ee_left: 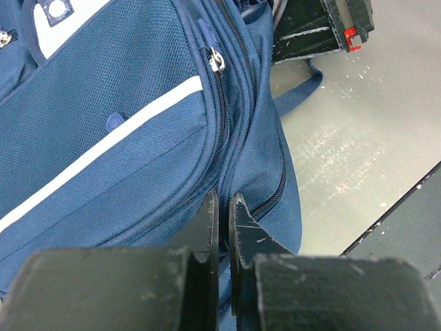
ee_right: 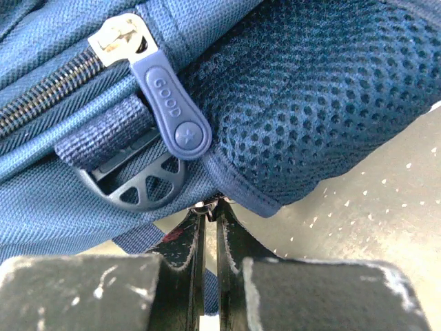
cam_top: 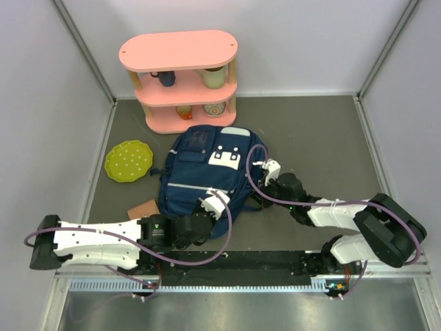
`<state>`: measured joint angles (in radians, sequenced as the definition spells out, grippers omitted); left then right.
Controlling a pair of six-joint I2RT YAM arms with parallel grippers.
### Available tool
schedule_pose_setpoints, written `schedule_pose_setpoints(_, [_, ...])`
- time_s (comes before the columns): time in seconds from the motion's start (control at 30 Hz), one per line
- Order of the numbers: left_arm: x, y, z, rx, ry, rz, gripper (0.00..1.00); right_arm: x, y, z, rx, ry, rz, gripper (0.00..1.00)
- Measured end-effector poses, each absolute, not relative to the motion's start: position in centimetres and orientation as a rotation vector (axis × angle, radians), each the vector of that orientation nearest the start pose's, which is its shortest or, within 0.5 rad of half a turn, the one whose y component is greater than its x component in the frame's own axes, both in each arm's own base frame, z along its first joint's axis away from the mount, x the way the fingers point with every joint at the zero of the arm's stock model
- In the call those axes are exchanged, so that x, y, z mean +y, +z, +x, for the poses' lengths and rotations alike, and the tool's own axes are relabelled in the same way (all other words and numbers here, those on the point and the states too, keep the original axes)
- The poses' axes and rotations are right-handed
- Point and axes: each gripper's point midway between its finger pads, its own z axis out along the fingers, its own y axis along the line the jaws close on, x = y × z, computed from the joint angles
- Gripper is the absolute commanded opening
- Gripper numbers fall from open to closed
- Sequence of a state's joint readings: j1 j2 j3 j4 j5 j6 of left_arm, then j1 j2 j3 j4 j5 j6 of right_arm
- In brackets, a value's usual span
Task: Pack the student bag
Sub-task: Zip the student bag at the center of the board, then adjust the student bag at the center of the board.
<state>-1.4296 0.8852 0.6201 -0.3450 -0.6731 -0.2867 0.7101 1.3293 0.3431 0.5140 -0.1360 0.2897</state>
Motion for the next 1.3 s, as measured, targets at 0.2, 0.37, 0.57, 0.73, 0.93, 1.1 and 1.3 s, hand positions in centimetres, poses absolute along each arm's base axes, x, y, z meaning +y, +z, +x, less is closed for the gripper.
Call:
schedule_pose_setpoints(0.2, [-24.6, 15.0, 13.4, 1.905, -0.343, 0.792, 0.0, 24.9, 4.8, 23.8, 2.088, 0.75, -0.509, 0.54])
schedule_pose_setpoints(0.37, [-25.6, 14.1, 13.2, 1.92, -0.348, 0.824, 0.0, 22.6, 7.3, 23.5, 2.062, 0.718, -0.343, 0.73])
schedule_pose_setpoints(0.57, [-27.9, 13.0, 13.0, 1.937, -0.359, 0.861, 0.0, 17.6, 12.3, 23.4, 1.931, 0.651, -0.012, 0.8])
schedule_pose_setpoints(0.73, [-31.4, 12.9, 13.2, 1.936, -0.404, 0.885, 0.03, 12.7, 15.3, 22.8, 1.801, 0.585, 0.239, 0.82])
schedule_pose_setpoints(0.93, [-38.6, 14.8, 11.8, 1.929, -0.584, 0.977, 0.8, 9.0, 15.5, 22.4, 1.796, 0.429, 0.352, 0.84])
schedule_pose_setpoints(1.1, [-40.0, 19.9, 11.0, 1.856, -0.741, 0.898, 0.93, 9.7, 17.1, 22.5, 1.848, 0.386, 0.252, 0.83])
schedule_pose_setpoints(1.3, [-33.2, 21.0, 13.3, 1.913, -0.7, 0.632, 0.96, 11.8, 15.3, 22.8, 1.971, 0.354, 0.054, 0.78])
